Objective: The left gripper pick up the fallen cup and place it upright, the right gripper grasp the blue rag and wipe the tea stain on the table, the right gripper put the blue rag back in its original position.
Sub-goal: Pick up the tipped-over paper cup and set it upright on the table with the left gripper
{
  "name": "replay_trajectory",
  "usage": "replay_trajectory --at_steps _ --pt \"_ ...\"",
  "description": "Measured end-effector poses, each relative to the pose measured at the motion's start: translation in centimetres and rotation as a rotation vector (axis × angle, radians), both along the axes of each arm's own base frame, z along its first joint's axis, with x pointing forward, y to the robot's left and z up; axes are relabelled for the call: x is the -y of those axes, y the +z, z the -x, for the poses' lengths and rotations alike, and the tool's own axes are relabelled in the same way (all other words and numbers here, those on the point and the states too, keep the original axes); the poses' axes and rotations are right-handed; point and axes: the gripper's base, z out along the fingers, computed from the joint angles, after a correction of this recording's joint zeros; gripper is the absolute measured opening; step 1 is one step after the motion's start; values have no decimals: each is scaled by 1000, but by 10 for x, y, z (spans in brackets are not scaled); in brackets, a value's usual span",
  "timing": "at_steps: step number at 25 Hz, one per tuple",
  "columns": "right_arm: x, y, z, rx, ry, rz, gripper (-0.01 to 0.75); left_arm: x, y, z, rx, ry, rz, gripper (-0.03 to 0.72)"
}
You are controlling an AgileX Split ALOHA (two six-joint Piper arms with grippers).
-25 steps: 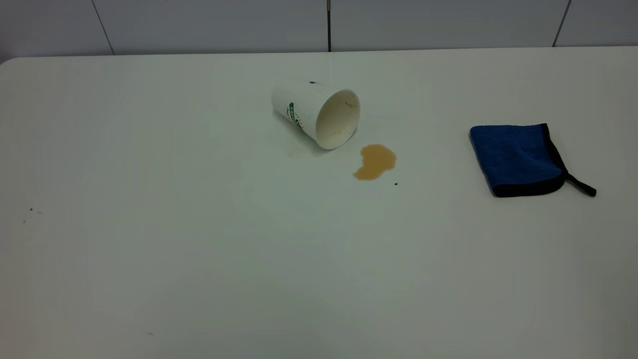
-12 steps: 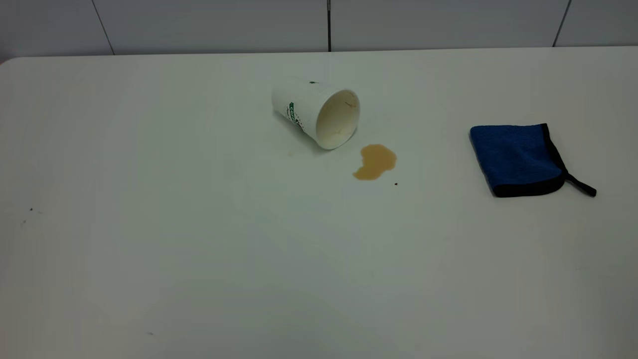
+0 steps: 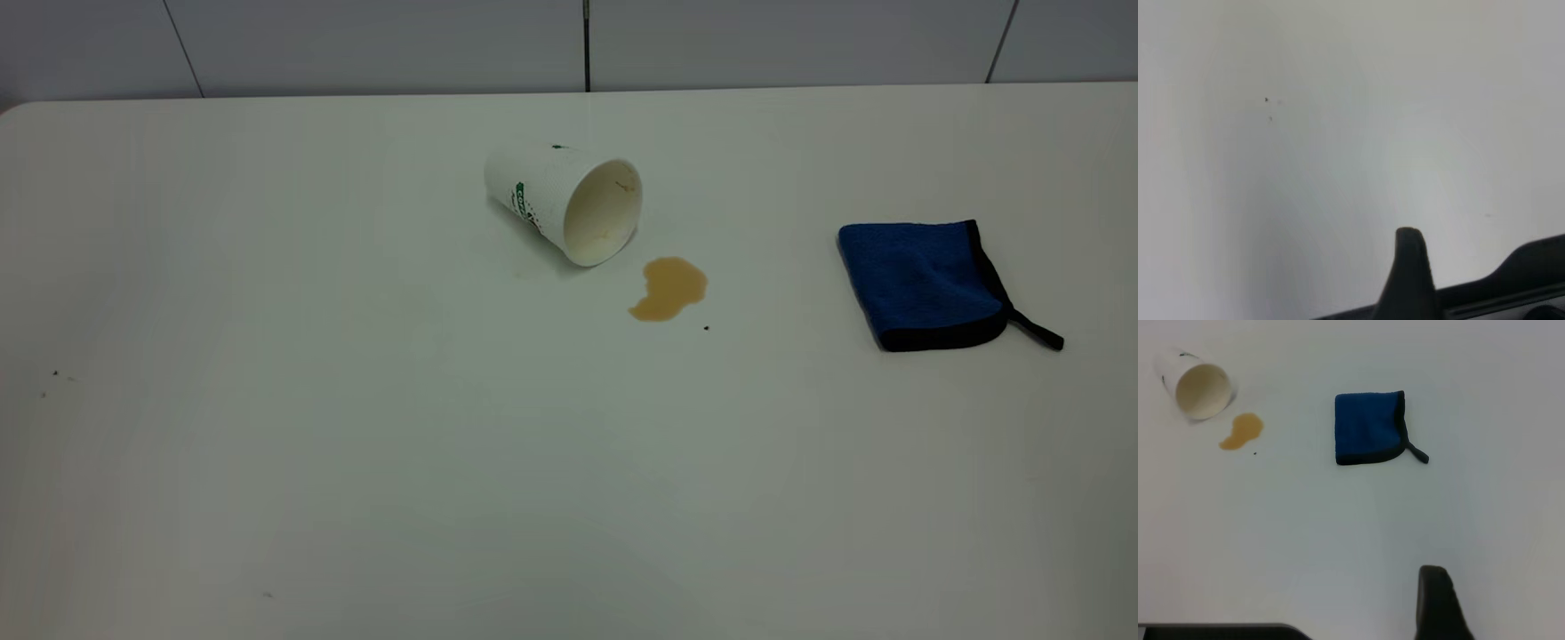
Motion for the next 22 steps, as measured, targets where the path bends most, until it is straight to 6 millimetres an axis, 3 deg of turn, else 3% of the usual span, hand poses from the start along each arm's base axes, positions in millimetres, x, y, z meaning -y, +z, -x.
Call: replay_trajectory --at_steps 6,9,16,22 --pt "0 0 0 0 0 0 489 11 -7 -63 -58 -42 27 610" --pt "0 0 0 0 0 0 489 29 -16 -93 -100 -86 43 597" --pt "0 0 0 0 0 0 489 108 -54 -155 -162 -263 -47 589" --pt "0 0 0 0 0 0 489 175 -95 -193 -122 -304 -277 589"
